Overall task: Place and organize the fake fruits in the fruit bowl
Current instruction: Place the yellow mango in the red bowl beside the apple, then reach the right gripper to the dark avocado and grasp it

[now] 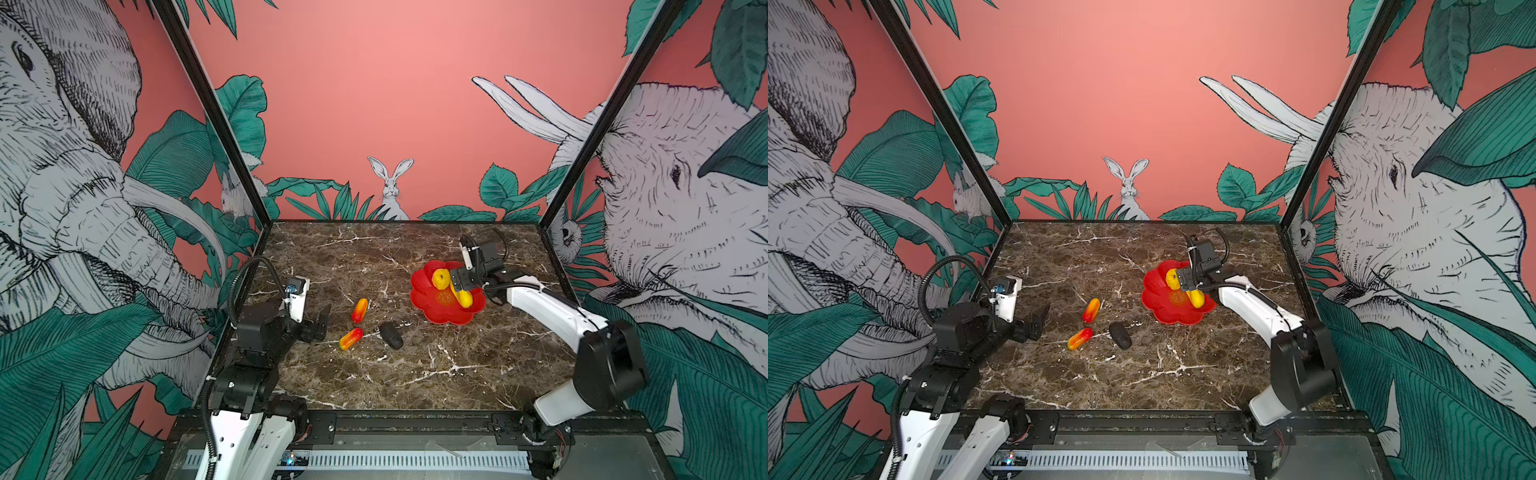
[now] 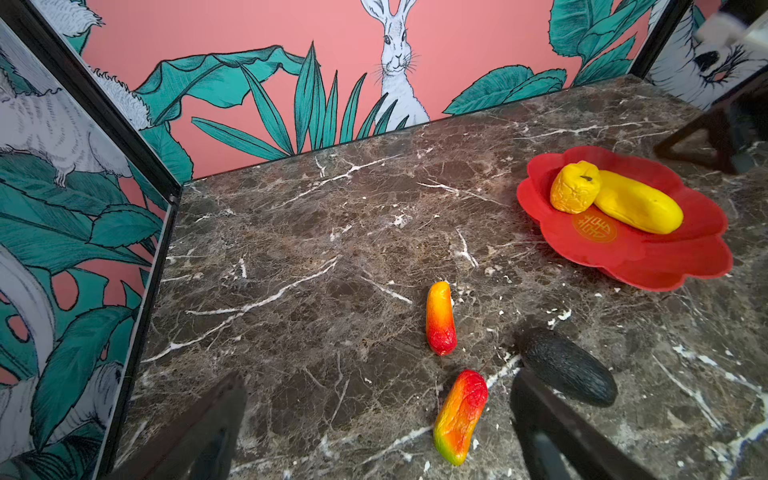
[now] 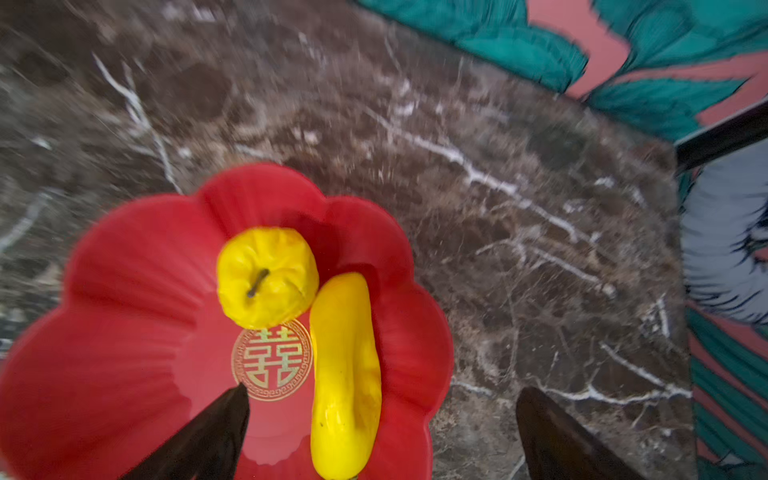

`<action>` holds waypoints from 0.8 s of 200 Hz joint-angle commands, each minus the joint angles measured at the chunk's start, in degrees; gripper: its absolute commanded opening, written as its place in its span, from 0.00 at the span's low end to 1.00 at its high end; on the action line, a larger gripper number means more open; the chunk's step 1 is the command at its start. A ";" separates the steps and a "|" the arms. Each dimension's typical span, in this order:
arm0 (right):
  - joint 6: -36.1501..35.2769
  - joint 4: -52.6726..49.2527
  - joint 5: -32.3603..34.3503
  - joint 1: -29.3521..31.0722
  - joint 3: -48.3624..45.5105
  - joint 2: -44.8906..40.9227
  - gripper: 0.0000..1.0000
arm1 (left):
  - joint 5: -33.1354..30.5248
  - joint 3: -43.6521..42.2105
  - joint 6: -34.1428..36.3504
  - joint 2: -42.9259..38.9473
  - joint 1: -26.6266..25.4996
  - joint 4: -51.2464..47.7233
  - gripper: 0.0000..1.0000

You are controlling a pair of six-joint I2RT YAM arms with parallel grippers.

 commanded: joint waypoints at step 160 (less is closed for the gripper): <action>3.48 3.38 -10.83 30.16 3.51 16.13 0.99 | -0.03 -0.20 -0.07 -1.00 0.24 -0.40 1.00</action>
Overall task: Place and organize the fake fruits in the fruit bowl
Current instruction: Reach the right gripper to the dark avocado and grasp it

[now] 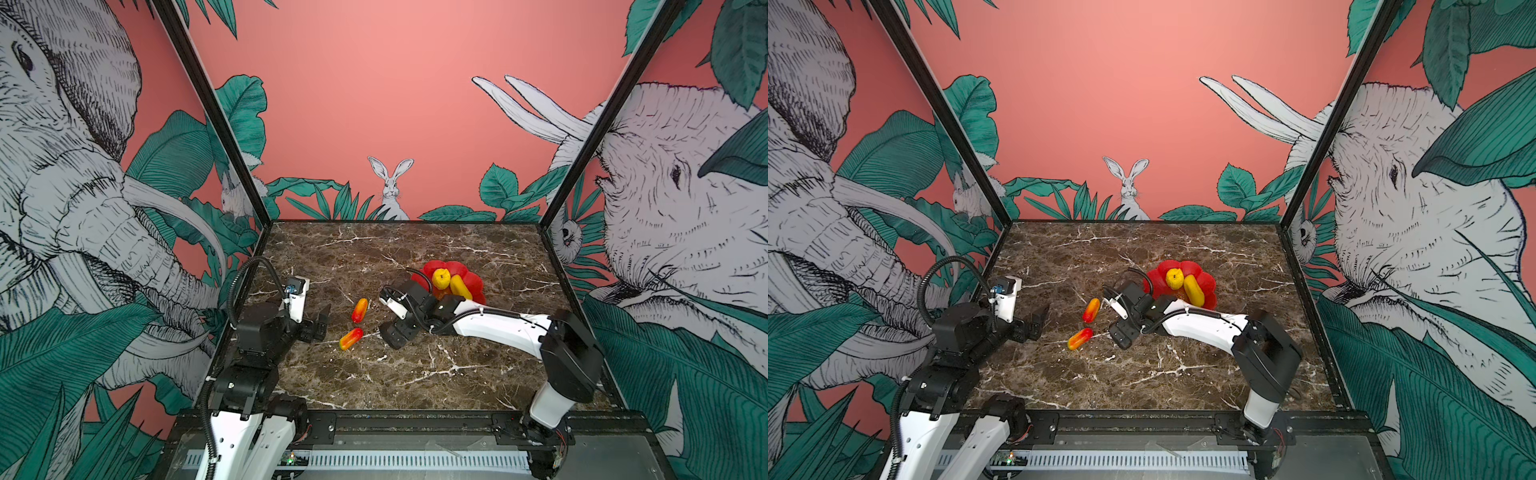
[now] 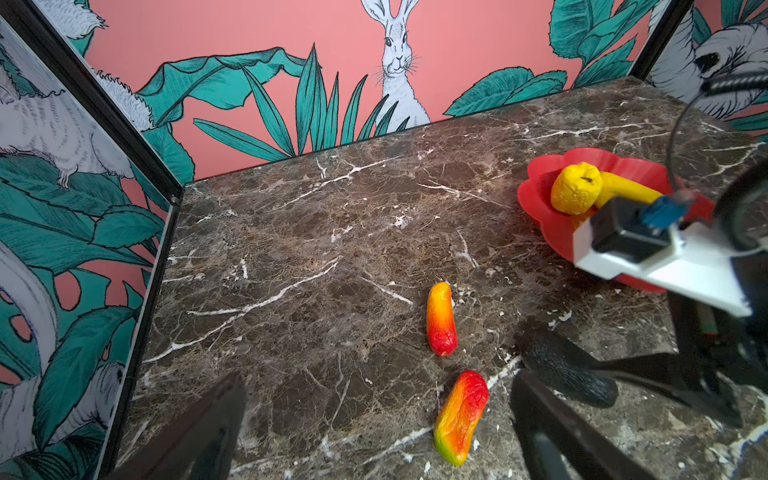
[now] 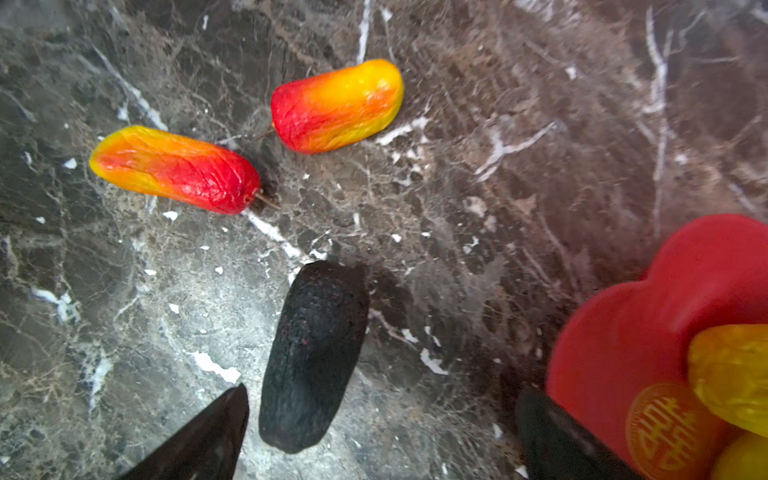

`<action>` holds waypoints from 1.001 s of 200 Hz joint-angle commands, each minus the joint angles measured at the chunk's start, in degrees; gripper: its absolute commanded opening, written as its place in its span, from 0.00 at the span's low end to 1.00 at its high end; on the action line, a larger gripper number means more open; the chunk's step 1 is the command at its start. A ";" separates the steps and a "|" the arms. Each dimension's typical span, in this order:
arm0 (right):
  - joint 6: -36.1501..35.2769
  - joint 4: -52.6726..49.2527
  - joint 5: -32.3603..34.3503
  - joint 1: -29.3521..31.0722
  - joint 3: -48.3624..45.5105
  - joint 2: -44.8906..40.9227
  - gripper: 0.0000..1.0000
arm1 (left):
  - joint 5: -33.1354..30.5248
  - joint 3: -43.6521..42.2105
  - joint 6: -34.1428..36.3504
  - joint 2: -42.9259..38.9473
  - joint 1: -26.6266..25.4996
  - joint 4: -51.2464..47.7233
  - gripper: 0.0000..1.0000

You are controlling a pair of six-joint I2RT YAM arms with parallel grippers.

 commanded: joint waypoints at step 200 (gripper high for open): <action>9.73 5.09 -4.66 0.68 2.68 6.29 0.16 | 2.20 0.11 0.05 0.37 0.76 0.64 1.00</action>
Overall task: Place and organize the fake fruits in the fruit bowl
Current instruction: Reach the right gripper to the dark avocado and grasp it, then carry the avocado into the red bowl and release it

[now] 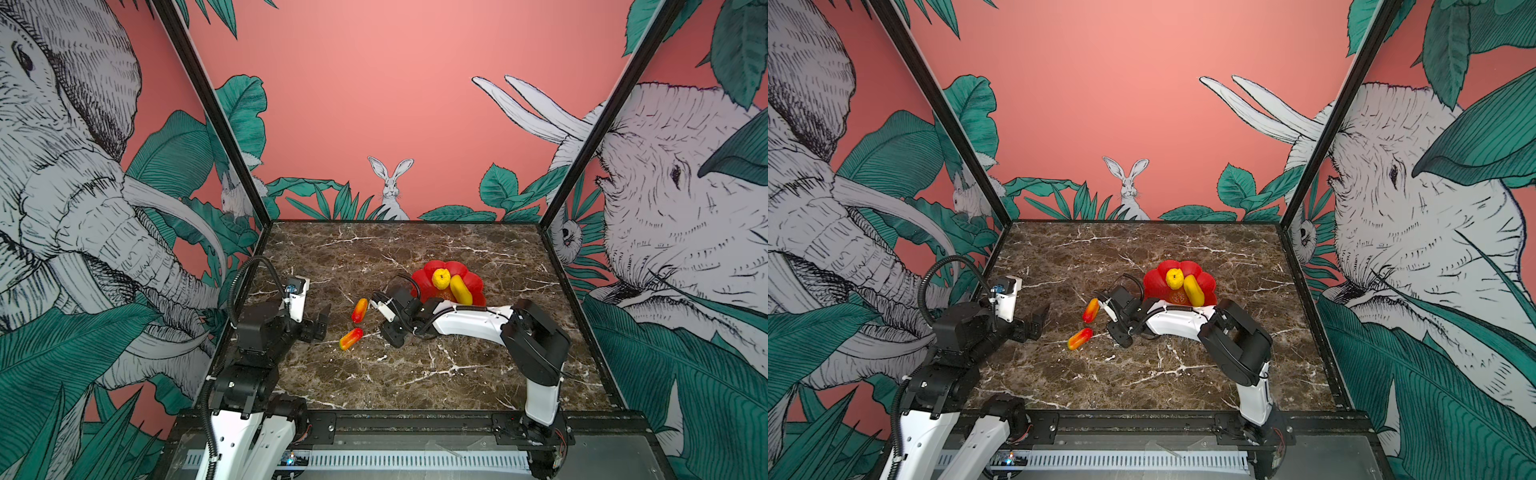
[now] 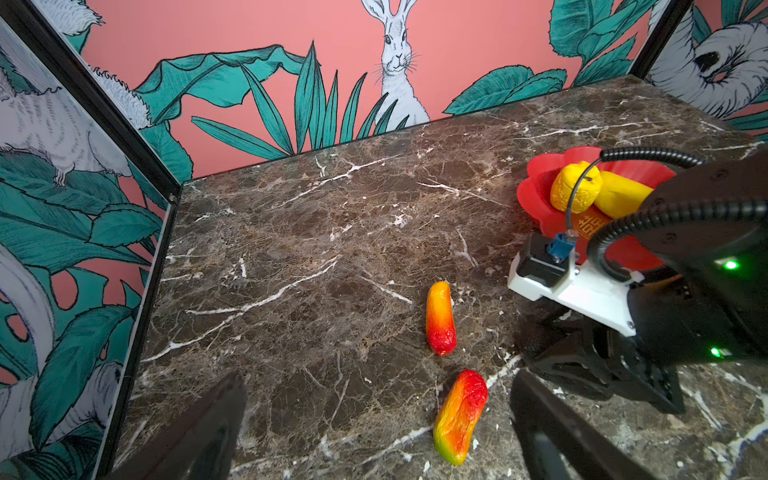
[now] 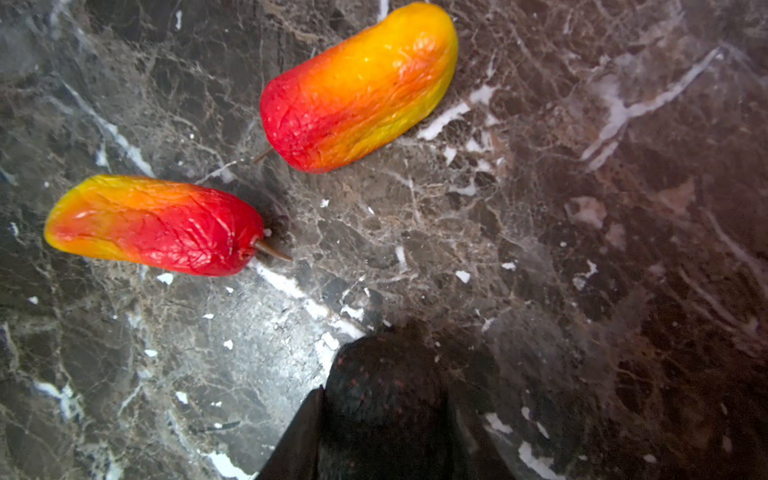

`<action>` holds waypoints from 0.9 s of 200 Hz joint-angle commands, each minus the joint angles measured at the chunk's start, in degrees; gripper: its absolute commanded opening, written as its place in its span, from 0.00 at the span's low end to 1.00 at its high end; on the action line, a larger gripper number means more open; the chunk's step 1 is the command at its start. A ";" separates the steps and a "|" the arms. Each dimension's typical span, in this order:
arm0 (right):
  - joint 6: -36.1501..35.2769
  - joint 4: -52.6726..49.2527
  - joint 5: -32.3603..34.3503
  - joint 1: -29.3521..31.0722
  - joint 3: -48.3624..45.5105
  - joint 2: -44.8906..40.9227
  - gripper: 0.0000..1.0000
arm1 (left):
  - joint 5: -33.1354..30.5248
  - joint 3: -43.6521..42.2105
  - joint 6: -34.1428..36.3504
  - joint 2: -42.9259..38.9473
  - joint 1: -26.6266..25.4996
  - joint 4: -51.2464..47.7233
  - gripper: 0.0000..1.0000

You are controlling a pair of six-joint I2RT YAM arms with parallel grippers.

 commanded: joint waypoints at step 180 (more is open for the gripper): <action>-11.44 -2.14 22.00 -17.84 -9.77 -20.38 0.06 | 0.27 -0.51 -0.19 -1.87 0.35 0.51 1.00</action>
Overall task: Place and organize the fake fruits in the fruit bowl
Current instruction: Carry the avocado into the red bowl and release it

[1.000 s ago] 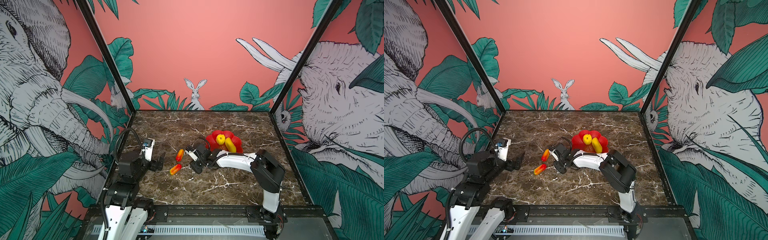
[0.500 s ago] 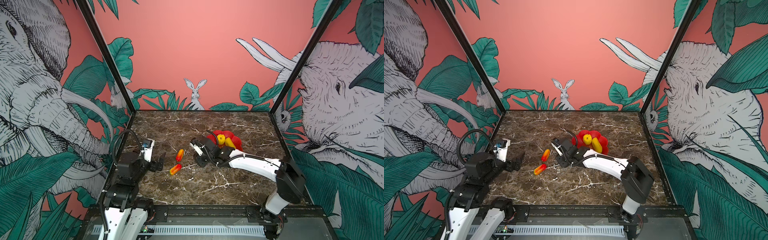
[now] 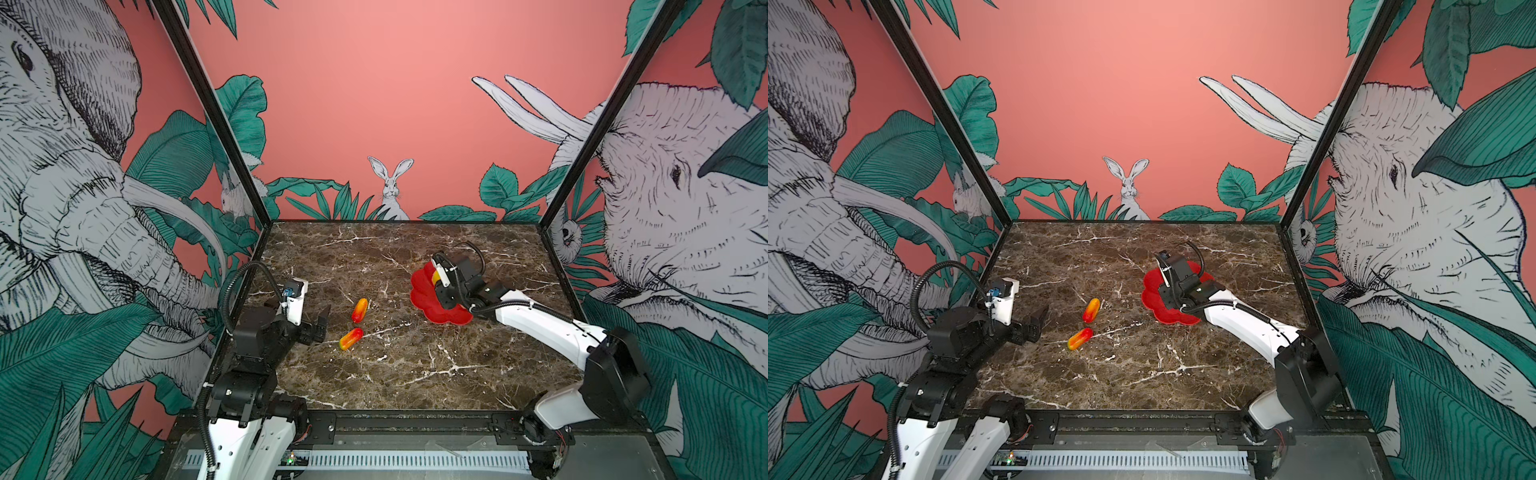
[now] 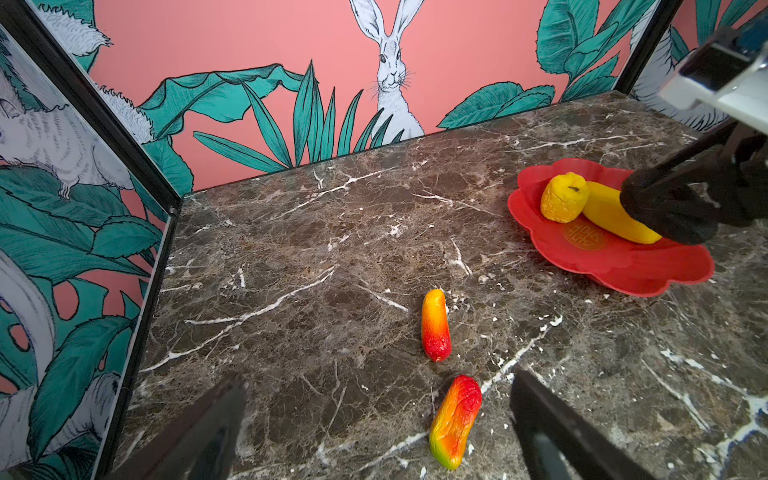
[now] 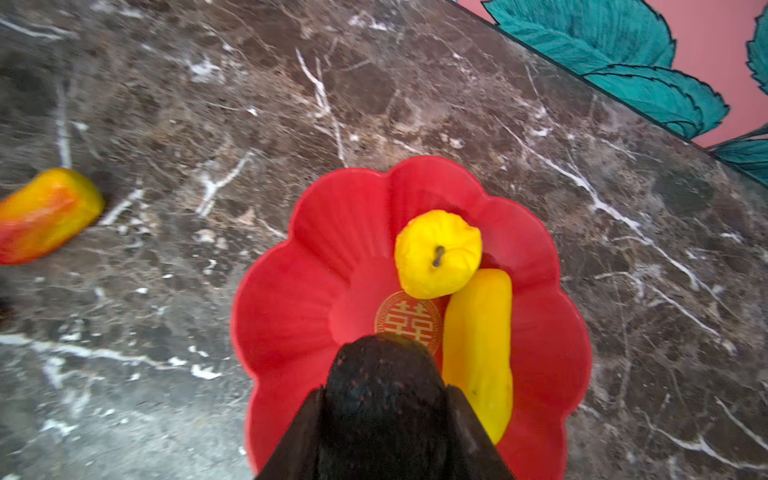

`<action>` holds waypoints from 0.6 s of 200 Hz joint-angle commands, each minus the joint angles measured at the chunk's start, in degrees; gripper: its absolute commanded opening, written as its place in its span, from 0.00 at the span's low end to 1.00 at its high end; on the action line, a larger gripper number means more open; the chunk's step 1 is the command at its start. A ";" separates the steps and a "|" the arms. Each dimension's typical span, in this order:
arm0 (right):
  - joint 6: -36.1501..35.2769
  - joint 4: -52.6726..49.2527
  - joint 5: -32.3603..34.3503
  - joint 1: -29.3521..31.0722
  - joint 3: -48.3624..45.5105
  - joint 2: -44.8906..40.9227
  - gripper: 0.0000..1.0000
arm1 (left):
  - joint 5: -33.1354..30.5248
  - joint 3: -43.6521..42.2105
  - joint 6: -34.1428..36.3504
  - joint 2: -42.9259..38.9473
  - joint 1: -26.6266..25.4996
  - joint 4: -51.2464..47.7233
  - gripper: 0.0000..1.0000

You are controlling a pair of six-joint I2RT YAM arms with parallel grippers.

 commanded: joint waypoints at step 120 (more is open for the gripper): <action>-3.55 11.32 6.93 -2.38 -4.01 10.84 0.10 | -4.53 -0.16 0.87 -0.86 0.50 -0.06 1.00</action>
